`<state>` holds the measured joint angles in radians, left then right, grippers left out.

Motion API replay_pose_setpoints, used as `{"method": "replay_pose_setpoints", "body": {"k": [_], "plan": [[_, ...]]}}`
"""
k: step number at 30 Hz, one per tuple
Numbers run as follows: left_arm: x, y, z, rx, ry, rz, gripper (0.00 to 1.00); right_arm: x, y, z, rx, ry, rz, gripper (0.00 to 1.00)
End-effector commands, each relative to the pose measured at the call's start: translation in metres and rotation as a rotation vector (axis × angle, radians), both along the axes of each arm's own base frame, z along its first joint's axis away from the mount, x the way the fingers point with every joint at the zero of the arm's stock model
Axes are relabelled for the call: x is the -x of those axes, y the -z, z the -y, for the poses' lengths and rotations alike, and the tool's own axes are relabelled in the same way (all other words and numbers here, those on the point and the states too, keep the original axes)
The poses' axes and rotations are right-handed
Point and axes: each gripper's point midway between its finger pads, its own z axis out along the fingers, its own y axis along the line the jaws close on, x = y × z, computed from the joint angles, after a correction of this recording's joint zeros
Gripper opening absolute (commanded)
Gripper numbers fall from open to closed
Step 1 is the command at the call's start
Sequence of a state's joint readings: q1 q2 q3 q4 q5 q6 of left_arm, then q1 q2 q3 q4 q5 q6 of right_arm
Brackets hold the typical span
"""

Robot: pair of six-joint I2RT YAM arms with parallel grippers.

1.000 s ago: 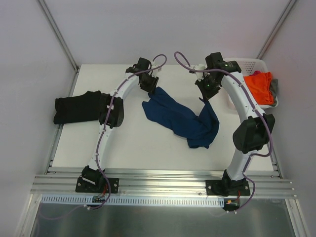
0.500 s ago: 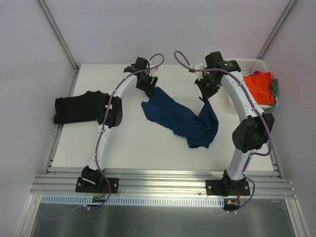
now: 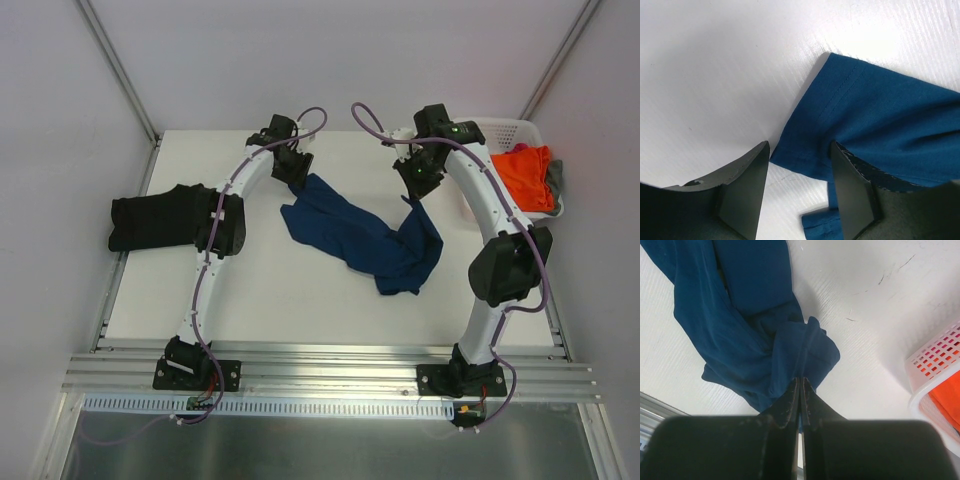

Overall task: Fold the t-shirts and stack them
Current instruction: Flatten out the tshirt

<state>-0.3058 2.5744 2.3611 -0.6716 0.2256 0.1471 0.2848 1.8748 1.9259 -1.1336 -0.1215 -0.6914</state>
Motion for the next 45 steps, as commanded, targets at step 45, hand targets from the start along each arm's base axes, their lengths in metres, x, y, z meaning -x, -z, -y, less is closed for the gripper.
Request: {"method": "replay_pose_setpoints", "body": {"k": [45], "plan": [[0.002, -0.022, 0.001, 0.072, -0.007, -0.005, 0.52, -0.013, -0.011, -0.009, -0.047, 0.009, 0.026, 0.01]]}}
